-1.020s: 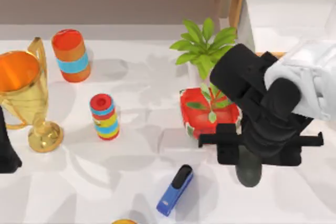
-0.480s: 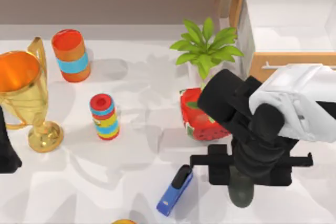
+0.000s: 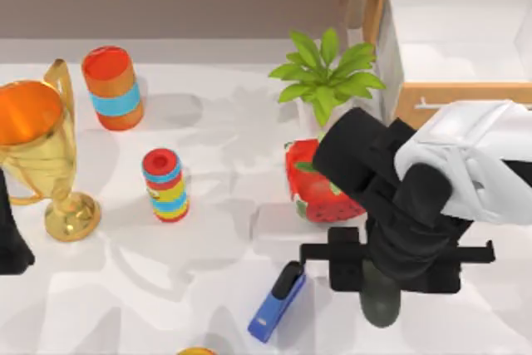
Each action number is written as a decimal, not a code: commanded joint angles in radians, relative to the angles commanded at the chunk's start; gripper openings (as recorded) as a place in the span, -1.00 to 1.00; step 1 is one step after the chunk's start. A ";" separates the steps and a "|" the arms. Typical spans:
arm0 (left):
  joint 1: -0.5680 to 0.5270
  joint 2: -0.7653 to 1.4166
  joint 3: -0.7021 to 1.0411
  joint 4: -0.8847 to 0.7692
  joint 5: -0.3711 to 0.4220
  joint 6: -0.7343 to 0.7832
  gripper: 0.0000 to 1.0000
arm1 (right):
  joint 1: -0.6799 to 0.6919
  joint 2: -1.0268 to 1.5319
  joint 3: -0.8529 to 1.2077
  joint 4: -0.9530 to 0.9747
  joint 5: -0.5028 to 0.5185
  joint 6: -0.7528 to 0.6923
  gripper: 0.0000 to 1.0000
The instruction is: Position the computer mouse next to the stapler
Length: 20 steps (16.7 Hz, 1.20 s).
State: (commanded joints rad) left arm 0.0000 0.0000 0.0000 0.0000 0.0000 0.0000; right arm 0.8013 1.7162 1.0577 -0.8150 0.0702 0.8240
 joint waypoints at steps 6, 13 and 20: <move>0.000 0.000 0.000 0.000 0.000 0.000 1.00 | 0.003 -0.016 0.010 0.014 0.001 -0.002 -1.00; 0.000 0.000 0.000 0.000 0.000 0.000 1.00 | 0.006 -0.023 0.019 0.036 0.001 -0.003 -1.00; 0.000 0.000 0.000 0.000 0.000 0.000 1.00 | 0.006 0.002 0.001 0.054 0.000 -0.003 -1.00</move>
State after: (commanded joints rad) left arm 0.0000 0.0000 0.0000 0.0000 0.0000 0.0000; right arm 0.8072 1.7182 1.0589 -0.7605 0.0703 0.8213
